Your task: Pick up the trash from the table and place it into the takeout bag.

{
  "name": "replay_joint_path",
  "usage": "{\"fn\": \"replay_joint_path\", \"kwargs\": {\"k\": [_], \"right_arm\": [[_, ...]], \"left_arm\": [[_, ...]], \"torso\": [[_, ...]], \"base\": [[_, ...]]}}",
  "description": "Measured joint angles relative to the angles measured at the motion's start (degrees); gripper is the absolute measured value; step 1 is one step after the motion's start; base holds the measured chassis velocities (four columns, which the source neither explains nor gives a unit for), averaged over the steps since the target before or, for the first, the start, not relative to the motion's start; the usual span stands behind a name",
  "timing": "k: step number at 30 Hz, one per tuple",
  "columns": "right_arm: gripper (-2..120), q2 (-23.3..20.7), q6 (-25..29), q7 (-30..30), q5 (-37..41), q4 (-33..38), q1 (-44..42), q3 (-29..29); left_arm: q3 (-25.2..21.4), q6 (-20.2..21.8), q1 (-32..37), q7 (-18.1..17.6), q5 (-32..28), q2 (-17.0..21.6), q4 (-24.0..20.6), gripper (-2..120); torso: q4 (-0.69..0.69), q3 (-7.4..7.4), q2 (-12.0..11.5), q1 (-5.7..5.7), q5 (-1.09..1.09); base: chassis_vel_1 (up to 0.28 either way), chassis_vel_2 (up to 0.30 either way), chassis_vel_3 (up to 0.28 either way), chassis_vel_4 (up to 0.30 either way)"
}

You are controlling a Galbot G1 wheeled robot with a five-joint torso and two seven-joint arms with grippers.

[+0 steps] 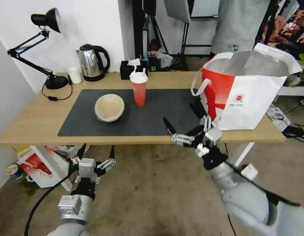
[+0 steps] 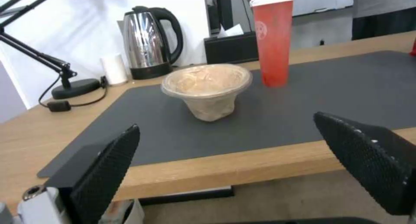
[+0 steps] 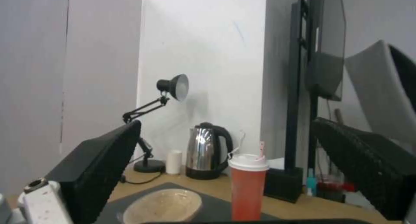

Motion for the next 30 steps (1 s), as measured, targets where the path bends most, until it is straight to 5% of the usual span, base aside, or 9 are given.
{"fn": "replay_joint_path", "kwargs": {"k": [16,30], "right_arm": [[100,0.55,-3.79,-1.25,19.48,-1.72,13.72,-8.1],[100,5.56,-5.39,-1.27,23.52,-7.97,24.81,-16.55]], "left_arm": [[-0.01,0.0,0.0,0.0,0.0,0.0,0.0,100],[-0.01,0.0,0.0,0.0,0.0,0.0,0.0,100]], "torso": [[-0.01,-0.01,0.0,0.0,0.01],[0.0,0.0,0.0,0.0,0.0]], "base": [[0.0,0.0,0.0,0.0],[0.0,0.0,0.0,0.0]]}}
